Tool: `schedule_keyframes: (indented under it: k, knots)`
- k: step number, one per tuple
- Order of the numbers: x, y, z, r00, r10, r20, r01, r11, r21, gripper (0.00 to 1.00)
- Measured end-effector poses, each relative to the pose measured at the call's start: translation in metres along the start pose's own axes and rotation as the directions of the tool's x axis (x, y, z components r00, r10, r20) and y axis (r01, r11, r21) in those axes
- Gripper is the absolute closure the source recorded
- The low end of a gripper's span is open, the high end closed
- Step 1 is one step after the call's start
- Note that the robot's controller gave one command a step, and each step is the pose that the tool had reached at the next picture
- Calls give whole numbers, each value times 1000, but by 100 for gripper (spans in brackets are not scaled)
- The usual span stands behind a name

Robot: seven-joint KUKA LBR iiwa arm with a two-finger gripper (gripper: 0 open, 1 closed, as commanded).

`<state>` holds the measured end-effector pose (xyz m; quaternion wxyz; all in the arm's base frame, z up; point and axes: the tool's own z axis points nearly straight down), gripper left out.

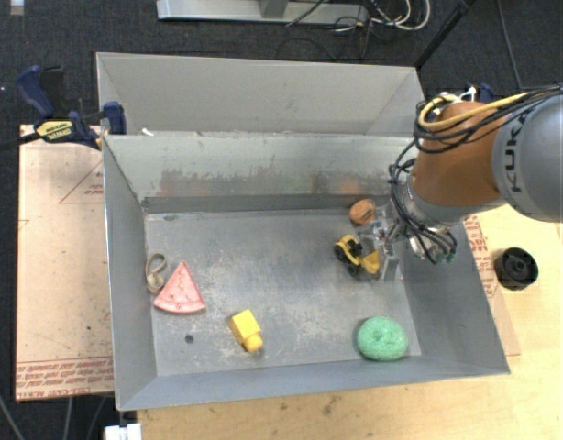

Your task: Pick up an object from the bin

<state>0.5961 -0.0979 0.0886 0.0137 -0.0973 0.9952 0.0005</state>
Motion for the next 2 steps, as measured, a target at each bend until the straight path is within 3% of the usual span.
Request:
schedule_keyframes:
  k: [2]
  knots:
    - [0, 0, 0, 1000, 0, 0, 0, 1000, 0, 100]
